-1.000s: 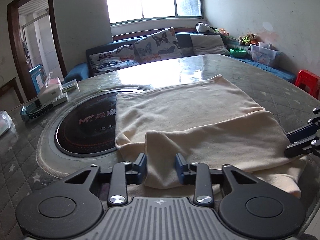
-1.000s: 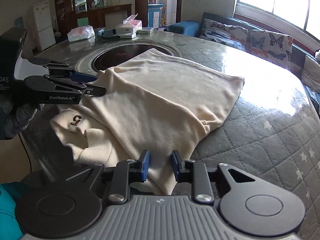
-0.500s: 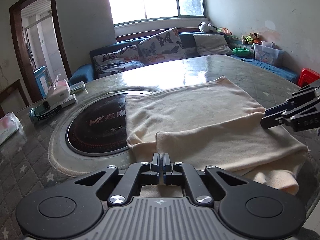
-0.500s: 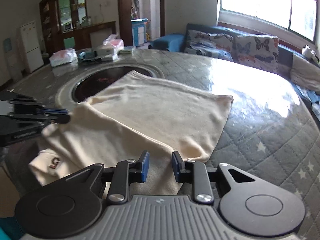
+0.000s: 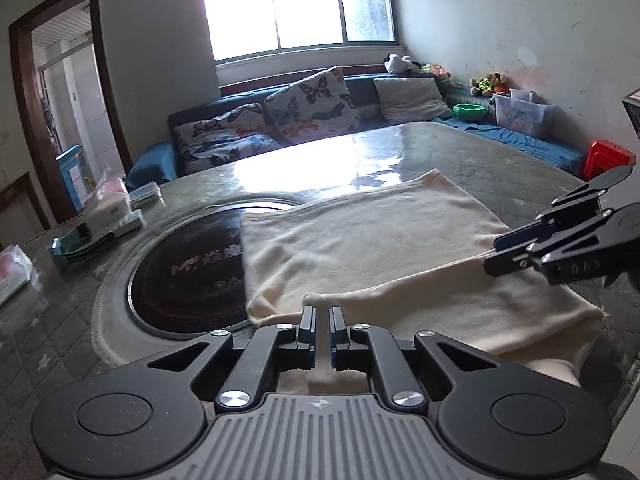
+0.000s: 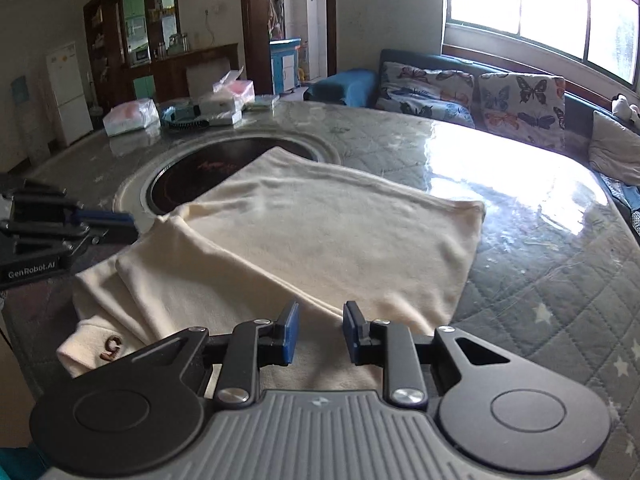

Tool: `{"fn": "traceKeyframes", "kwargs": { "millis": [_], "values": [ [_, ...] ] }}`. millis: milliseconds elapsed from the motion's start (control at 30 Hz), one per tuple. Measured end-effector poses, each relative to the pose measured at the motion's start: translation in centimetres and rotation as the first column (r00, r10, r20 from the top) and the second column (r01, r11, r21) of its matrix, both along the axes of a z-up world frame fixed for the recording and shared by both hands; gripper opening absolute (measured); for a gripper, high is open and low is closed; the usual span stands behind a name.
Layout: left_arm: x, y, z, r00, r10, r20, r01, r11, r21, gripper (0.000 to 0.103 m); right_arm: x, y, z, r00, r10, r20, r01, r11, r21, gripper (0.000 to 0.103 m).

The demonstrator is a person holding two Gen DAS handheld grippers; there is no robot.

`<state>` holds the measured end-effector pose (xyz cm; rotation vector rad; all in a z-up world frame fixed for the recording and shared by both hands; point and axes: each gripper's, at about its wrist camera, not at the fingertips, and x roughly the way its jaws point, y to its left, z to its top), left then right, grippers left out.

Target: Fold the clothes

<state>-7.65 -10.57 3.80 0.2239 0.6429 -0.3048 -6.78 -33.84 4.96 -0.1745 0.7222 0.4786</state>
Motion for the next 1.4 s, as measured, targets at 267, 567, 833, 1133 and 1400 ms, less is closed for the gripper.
{"fn": "traceKeyframes", "kwargs": {
  "millis": [267,567,833,1133,1400],
  "values": [
    [0.0,-0.2,-1.1,0.999,-0.041,-0.006,0.042,0.998,0.048,0.022,-1.7,1.0,-0.6,0.998,0.066,-0.023,-0.067,0.996,-0.054,0.024],
    [-4.5,1.9,0.0,0.984,-0.177,0.036,0.171,0.978,0.118,0.046,-3.7,1.6,-0.3,0.992,0.120,-0.027,-0.122,0.989,-0.084,0.024],
    [-9.3,1.9,-0.9,0.911,-0.402,0.088,0.365,0.889,0.276,0.046,-5.6,1.3,1.4,0.987,0.162,-0.016,-0.163,0.979,-0.122,0.025],
    [-9.1,-0.1,-2.7,0.876,-0.466,0.123,0.413,0.858,0.306,0.042,-8.0,1.6,0.7,0.976,0.216,-0.029,-0.217,0.950,-0.224,0.036],
    [-6.2,0.0,-0.4,0.904,-0.397,0.156,0.371,0.913,0.171,0.013,-10.0,3.3,-0.3,0.938,0.344,0.037,-0.313,0.888,-0.338,0.047]
  ]
}}
